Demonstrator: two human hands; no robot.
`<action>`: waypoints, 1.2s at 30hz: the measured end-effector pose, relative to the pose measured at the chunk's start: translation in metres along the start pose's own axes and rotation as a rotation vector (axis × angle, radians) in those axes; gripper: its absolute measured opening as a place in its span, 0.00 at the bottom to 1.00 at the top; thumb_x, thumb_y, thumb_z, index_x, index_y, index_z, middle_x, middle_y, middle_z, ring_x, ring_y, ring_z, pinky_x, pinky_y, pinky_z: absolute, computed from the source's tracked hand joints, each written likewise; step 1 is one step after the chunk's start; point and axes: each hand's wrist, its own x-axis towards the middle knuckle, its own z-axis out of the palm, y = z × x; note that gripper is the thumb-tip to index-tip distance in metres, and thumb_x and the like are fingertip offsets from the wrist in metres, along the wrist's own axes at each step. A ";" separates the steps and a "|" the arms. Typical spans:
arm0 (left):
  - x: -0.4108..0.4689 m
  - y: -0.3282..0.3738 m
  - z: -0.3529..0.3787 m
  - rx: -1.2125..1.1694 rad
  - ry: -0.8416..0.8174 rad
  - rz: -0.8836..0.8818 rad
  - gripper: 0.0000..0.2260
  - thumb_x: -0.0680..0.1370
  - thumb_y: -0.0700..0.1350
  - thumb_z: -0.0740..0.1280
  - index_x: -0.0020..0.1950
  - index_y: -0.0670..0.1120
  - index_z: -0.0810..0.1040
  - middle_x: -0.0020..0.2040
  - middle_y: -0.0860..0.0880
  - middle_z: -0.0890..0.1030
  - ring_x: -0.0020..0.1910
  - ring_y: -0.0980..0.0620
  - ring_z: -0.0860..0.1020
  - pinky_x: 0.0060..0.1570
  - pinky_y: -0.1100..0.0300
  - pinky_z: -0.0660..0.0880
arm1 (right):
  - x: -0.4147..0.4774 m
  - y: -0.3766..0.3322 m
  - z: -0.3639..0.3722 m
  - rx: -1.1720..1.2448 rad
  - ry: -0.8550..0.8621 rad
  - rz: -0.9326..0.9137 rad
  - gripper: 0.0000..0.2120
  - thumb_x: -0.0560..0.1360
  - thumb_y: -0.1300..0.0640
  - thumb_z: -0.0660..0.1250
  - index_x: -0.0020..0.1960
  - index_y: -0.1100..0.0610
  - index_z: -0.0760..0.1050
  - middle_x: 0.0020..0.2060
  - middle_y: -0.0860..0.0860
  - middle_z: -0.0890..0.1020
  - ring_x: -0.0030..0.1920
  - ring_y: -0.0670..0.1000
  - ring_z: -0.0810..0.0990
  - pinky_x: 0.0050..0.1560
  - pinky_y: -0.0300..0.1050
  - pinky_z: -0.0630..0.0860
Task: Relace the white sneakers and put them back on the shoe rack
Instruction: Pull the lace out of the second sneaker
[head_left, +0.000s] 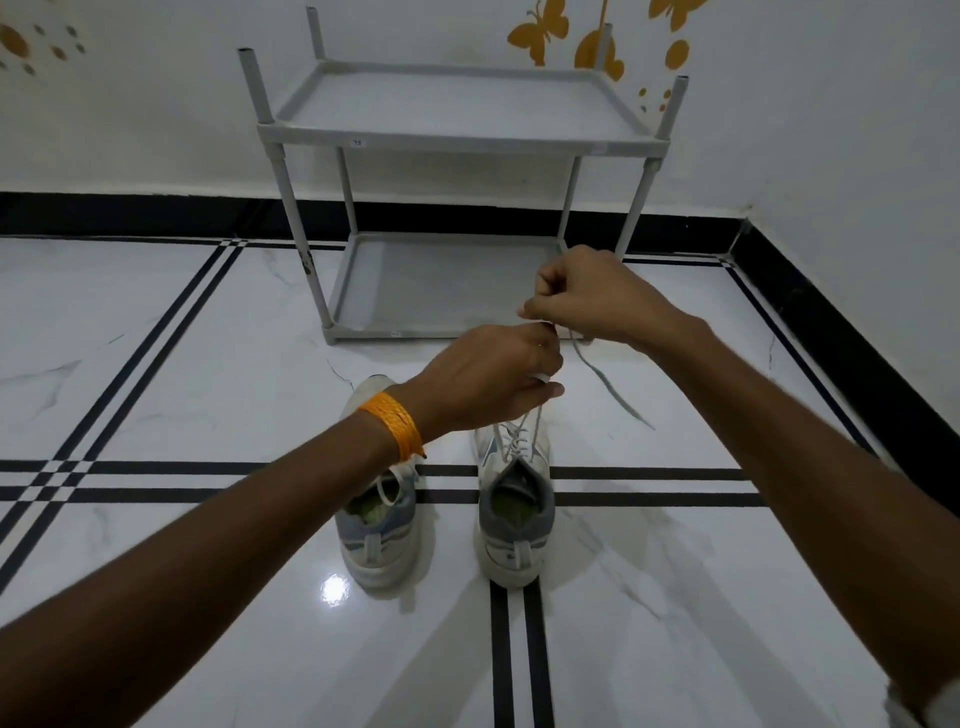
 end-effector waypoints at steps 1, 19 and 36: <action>0.002 -0.001 -0.001 0.094 0.023 0.050 0.09 0.77 0.49 0.68 0.44 0.44 0.80 0.48 0.47 0.81 0.38 0.49 0.79 0.31 0.59 0.68 | 0.001 -0.003 -0.002 -0.051 0.003 -0.044 0.12 0.74 0.54 0.71 0.38 0.61 0.77 0.30 0.50 0.77 0.31 0.47 0.74 0.34 0.40 0.71; 0.022 -0.012 -0.023 -0.986 -0.024 -0.847 0.14 0.78 0.42 0.62 0.32 0.46 0.71 0.24 0.55 0.69 0.24 0.57 0.64 0.24 0.66 0.62 | -0.026 0.025 0.035 0.362 0.016 0.053 0.06 0.74 0.57 0.72 0.41 0.60 0.82 0.25 0.43 0.77 0.26 0.40 0.72 0.29 0.33 0.68; 0.011 -0.002 0.007 -0.247 0.376 -0.564 0.18 0.73 0.33 0.67 0.59 0.41 0.66 0.32 0.48 0.75 0.27 0.49 0.74 0.24 0.55 0.68 | -0.003 -0.017 0.004 1.167 0.263 0.160 0.09 0.78 0.62 0.66 0.54 0.67 0.79 0.39 0.56 0.83 0.39 0.50 0.83 0.42 0.39 0.82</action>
